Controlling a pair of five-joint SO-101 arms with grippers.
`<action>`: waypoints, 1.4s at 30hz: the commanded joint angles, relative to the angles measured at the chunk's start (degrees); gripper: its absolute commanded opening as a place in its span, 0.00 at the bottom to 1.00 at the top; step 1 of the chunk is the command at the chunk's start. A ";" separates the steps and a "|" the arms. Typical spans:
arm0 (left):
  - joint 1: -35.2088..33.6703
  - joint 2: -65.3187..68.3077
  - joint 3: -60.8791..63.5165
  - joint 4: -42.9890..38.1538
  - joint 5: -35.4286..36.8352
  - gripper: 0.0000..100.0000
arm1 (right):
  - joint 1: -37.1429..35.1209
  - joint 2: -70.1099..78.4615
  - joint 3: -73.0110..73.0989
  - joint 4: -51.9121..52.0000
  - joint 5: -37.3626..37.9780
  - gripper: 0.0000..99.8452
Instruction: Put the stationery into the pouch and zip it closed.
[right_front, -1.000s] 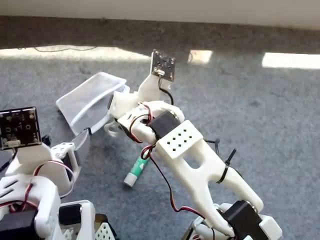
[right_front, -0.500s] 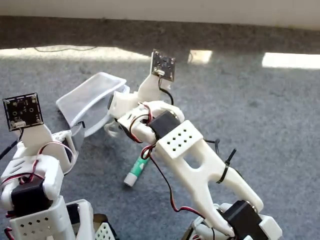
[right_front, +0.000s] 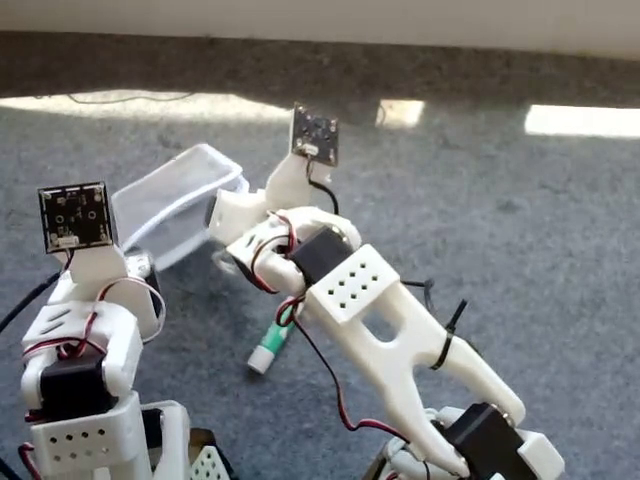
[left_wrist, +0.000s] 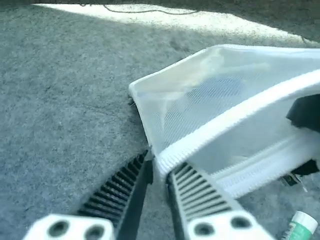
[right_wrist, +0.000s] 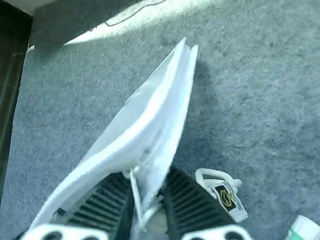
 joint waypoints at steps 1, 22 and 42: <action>0.13 0.84 -0.22 -1.05 -0.09 0.01 | 0.92 -0.84 -0.84 -0.92 2.55 0.03; -0.31 1.10 -1.10 -1.76 -1.67 0.01 | 0.57 -24.57 -2.15 19.03 14.95 0.21; -1.10 25.98 -13.41 -1.49 -1.67 0.01 | -1.01 -26.24 0.92 14.64 16.35 0.20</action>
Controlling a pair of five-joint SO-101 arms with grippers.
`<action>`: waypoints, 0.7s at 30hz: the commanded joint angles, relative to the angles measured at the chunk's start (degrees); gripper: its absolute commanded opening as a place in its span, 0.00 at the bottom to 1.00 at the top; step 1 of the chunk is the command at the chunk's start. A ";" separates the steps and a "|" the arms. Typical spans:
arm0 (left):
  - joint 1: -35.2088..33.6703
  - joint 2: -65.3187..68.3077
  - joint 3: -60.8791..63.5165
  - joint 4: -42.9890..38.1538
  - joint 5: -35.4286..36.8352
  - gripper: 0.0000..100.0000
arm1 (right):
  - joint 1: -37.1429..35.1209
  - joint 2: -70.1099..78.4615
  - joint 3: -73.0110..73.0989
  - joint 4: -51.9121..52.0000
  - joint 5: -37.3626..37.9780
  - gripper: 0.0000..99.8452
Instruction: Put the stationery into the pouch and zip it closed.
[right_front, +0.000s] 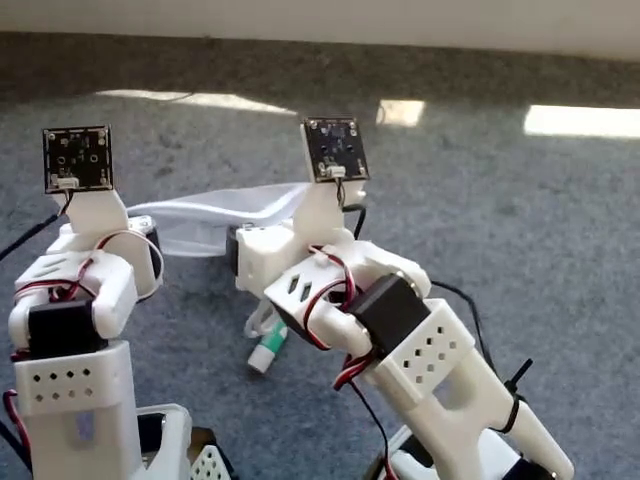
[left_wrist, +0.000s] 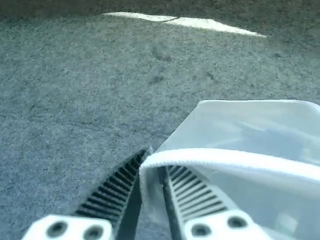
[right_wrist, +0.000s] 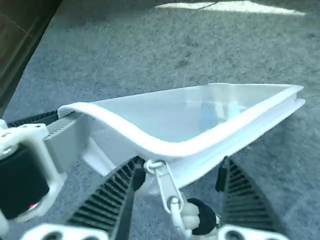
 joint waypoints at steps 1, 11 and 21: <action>-0.92 3.56 0.31 -0.35 -0.62 0.01 | 0.57 -2.42 0.13 -2.51 0.26 0.20; 1.36 3.56 0.92 0.62 -2.20 0.01 | 7.52 4.26 0.84 -4.44 0.26 0.01; 3.65 3.47 0.92 3.78 -2.37 0.01 | 7.43 12.09 0.84 -15.69 0.18 0.01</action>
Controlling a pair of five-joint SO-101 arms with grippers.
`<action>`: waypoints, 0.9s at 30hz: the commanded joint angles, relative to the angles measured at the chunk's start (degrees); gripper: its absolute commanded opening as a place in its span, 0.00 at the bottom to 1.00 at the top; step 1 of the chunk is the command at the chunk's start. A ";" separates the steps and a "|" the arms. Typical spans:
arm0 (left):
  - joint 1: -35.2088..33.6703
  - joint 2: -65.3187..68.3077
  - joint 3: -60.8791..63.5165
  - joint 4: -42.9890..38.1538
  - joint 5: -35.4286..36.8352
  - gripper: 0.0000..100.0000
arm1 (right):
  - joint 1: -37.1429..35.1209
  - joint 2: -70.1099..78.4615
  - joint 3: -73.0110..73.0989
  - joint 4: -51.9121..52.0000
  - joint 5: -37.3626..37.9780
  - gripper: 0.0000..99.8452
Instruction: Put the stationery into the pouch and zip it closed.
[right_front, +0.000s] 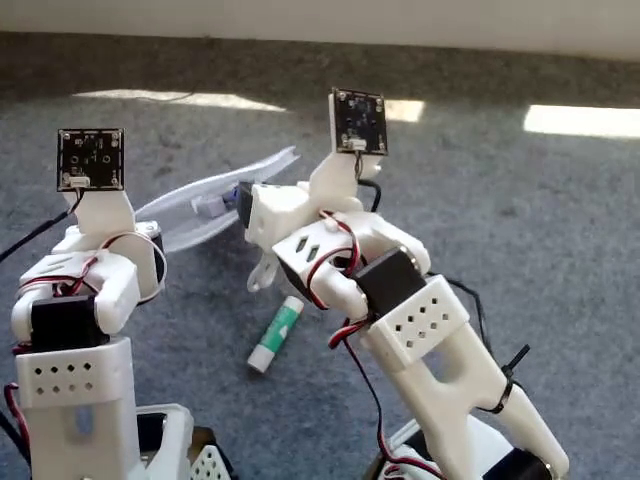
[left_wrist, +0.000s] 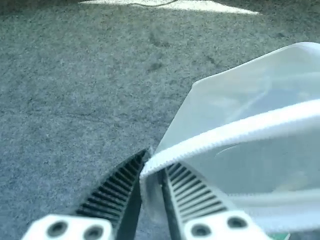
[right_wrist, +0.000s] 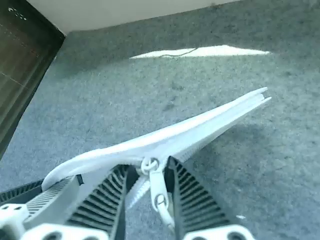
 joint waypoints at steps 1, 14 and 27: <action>0.84 2.86 0.84 1.32 -0.70 0.01 | 0.75 4.26 -0.84 -2.42 0.35 0.01; 0.84 2.86 1.36 0.88 -0.44 0.00 | -7.69 5.41 -17.10 13.23 0.44 0.27; 0.84 2.86 1.36 0.88 -0.35 0.00 | -13.41 5.32 -22.99 25.80 0.53 0.42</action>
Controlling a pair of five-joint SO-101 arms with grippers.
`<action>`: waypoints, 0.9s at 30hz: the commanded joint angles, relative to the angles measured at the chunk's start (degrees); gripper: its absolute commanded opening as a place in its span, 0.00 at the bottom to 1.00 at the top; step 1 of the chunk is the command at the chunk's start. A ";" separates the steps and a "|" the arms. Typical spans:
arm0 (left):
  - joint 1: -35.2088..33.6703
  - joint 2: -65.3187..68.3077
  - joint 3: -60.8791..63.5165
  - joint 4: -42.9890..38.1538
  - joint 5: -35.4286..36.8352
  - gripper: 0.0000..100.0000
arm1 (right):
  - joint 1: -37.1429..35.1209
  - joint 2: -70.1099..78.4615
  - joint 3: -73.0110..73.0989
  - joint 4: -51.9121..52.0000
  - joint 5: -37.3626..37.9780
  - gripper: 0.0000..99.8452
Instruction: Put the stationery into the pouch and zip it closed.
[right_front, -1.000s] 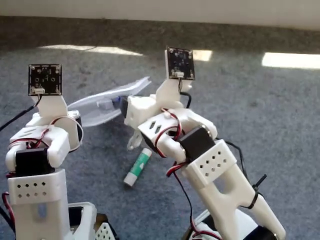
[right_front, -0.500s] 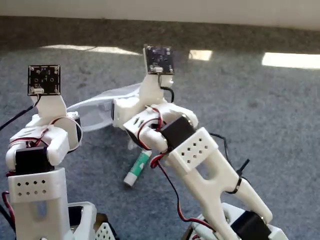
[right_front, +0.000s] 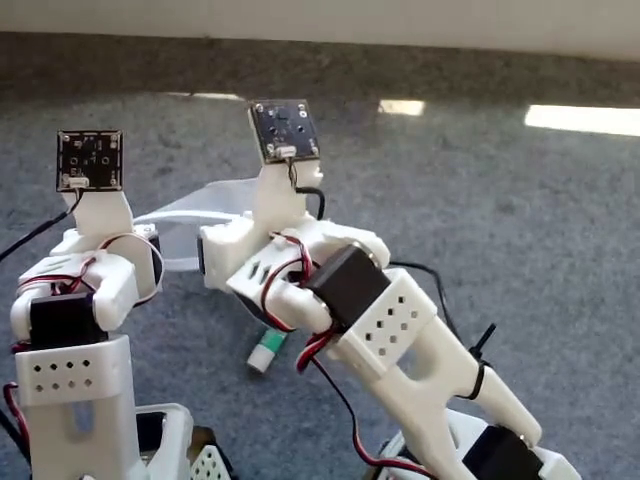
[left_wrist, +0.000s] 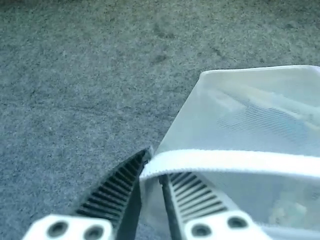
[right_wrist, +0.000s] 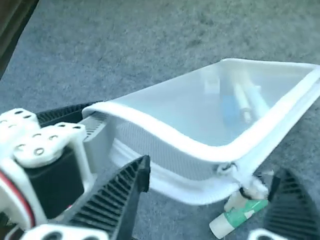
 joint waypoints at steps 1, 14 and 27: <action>1.19 2.86 0.84 0.18 0.00 0.00 | -1.01 -0.92 -4.97 2.42 0.53 0.42; 0.75 2.95 0.84 0.18 0.09 0.00 | -0.13 -0.92 -18.42 18.15 0.62 0.42; -11.56 2.86 -9.63 5.27 0.09 0.00 | 14.02 -0.48 -23.43 27.12 0.70 0.42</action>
